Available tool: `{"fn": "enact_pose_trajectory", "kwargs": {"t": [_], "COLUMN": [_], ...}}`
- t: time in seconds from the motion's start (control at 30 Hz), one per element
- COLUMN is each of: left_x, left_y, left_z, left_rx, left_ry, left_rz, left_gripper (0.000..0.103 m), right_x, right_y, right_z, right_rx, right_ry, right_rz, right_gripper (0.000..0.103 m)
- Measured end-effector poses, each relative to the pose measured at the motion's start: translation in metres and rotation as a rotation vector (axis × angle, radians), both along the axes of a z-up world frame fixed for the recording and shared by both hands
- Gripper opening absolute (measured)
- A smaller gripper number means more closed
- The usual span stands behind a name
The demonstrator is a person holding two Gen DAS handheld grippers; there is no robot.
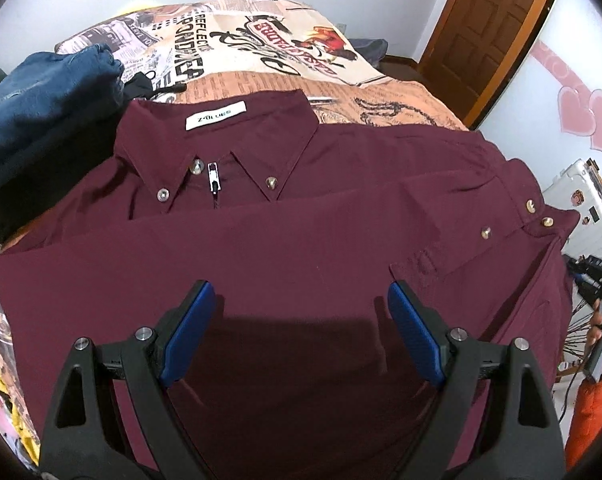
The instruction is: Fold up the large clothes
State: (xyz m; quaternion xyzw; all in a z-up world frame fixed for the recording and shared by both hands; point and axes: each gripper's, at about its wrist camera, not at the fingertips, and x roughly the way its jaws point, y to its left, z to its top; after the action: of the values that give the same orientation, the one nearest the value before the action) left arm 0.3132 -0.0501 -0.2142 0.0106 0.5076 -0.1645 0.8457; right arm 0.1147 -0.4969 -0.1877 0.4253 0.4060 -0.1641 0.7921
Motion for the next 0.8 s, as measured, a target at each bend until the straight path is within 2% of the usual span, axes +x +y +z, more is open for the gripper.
{"fn": "enact_pose_trajectory", "kwargs": {"t": [0.13, 0.23, 0.43, 0.53, 0.63, 0.7, 0.8], "left_x": [-0.004, -0.008, -0.022, -0.028, -0.034, -0.037, -0.04], "left_y": [-0.001, 0.0, 0.005, 0.011, 0.015, 0.018, 0.024], "left_z": [0.002, 0.007, 0.03, 0.043, 0.054, 0.057, 0.057], "left_rx": [0.007, 0.006, -0.023, -0.054, -0.047, -0.043, -0.051], "left_ry": [-0.024, -0.044, -0.119, -0.153, -0.192, -0.208, -0.206], "left_rz": [-0.008, -0.011, -0.018, -0.017, -0.011, -0.009, -0.002], "left_gripper": [0.088, 0.088, 0.088, 0.088, 0.088, 0.088, 0.088], "right_x": [0.009, 0.022, 0.048, 0.05, 0.057, 0.064, 0.073], "right_y": [0.004, 0.017, 0.087, 0.131, 0.167, 0.188, 0.212], "right_z": [0.028, 0.064, 0.157, 0.183, 0.18, 0.161, 0.128], "right_rx": [-0.024, -0.05, -0.183, -0.231, -0.213, -0.153, -0.144], "right_ry": [-0.079, -0.168, -0.388, -0.461, -0.449, -0.422, -0.326], "right_rz": [0.028, 0.07, 0.288, 0.418, 0.52, 0.608, 0.686], "right_gripper": [0.008, 0.008, 0.006, 0.006, 0.007, 0.007, 0.007]}}
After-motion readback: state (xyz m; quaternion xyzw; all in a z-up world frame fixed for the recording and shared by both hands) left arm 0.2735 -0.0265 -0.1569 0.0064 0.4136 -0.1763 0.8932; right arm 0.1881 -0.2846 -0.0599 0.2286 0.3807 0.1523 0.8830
